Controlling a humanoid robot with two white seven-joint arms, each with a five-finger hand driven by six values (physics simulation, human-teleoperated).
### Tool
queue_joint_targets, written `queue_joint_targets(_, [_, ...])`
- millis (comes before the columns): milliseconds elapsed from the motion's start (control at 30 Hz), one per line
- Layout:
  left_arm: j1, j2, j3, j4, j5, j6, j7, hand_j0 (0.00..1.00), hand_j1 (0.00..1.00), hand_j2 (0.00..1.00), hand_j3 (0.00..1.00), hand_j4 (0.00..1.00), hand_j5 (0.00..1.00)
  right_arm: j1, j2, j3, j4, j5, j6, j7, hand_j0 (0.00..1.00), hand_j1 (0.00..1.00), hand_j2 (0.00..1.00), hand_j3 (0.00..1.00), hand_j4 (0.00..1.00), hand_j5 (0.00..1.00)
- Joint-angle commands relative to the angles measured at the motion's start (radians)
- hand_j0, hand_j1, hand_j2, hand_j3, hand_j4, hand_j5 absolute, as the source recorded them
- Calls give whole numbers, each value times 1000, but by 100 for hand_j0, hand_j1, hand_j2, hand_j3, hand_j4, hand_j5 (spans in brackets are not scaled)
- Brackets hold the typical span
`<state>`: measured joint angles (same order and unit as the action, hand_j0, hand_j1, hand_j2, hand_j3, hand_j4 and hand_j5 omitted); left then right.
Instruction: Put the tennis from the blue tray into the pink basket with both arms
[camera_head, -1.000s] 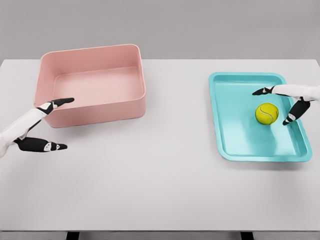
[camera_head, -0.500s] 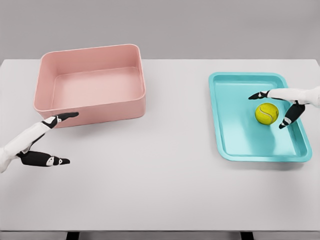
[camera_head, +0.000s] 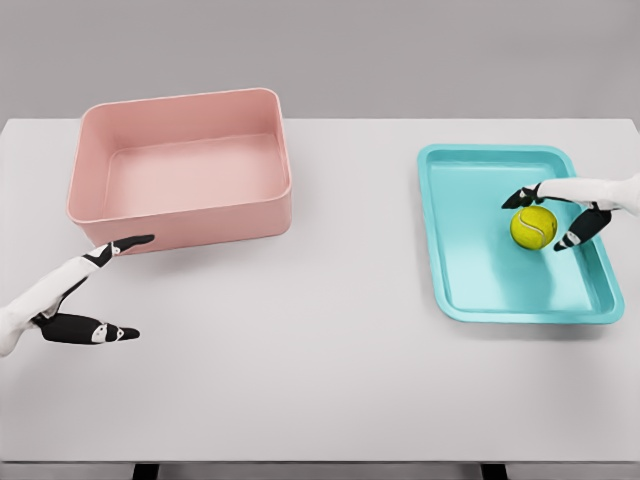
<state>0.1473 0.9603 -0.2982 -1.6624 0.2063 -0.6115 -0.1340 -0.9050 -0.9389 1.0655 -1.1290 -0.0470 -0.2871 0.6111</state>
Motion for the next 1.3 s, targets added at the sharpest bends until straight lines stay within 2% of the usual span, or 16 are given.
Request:
queue_joint_targets(0, [0, 1, -1, 0, 11, 1, -1, 100, 100, 100, 100, 100, 100, 0, 9, 1, 0, 4, 0, 0, 74, 74, 74, 74, 74, 74])
queue_joint_targets(100, [25, 1, 1, -2, 22, 1, -1, 100, 100, 100, 100, 100, 100, 0, 11, 11, 0, 18, 0, 0, 71, 71, 71, 71, 71, 71])
queue_joint_targets(167, [25, 1, 1, 0, 28, 1, -4, 100, 100, 100, 100, 100, 100, 0, 9, 11, 8, 18, -1, 0, 64, 64, 64, 64, 64, 64])
queue_joint_targets(200, [26, 1, 1, 0, 31, 1, -3, 100, 100, 100, 100, 100, 100, -2, 9, 11, 8, 18, -1, 0, 63, 63, 63, 63, 63, 63])
queue_joint_targets(300, [29, 1, 1, 3, 38, 1, -4, 100, 100, 100, 100, 100, 100, -2, 9, 11, 8, 18, -1, 0, 50, 50, 50, 50, 50, 50])
queue_joint_targets(500, [54, 3, 1, 4, 76, 1, -7, 100, 100, 100, 100, 100, 100, -15, 9, -4, -8, 1, -49, 0, 51, 51, 51, 51, 51, 51])
queue_joint_targets(567, [54, 12, 1, 4, 91, 1, -7, 100, 100, 100, 100, 100, 100, -18, 14, -45, -17, -1, -130, 0, 52, 52, 52, 52, 52, 52])
queue_joint_targets(633, [54, 14, 1, 4, 97, 1, -7, 100, 100, 100, 100, 100, 100, -18, 40, -68, -66, 0, -144, 0, 53, 53, 53, 53, 53, 53])
queue_joint_targets(833, [77, 41, -6, 0, 127, 1, -7, 100, 100, 100, 100, 100, 100, -17, 103, -70, -287, 10, -141, 0, 52, 52, 52, 52, 52, 52])
queue_joint_targets(900, [78, 41, -6, -2, 130, 1, -7, 100, 100, 100, 100, 100, 100, -15, 137, -58, -360, 15, -138, 0, 52, 52, 52, 52, 52, 52])
queue_joint_targets(1000, [77, 43, -38, -2, 176, 1, -7, 100, 100, 100, 100, 100, 100, -14, 198, -16, -448, 53, -136, 0, 51, 51, 51, 51, 51, 51])
queue_joint_targets(1067, [77, 43, -39, -3, 188, 1, -7, 100, 100, 100, 100, 100, 100, -14, 246, 37, -486, 82, -135, 0, 51, 51, 51, 51, 51, 51])
queue_joint_targets(1200, [78, 43, -45, -14, 196, 1, -7, 100, 100, 100, 100, 100, 100, -12, 331, 108, -506, 145, -129, 0, 52, 52, 52, 52, 52, 52])
queue_joint_targets(1267, [78, 43, -45, -14, 194, 1, -6, 100, 100, 100, 100, 100, 100, -12, 335, 114, -505, 147, -127, 0, 52, 52, 52, 52, 52, 52])
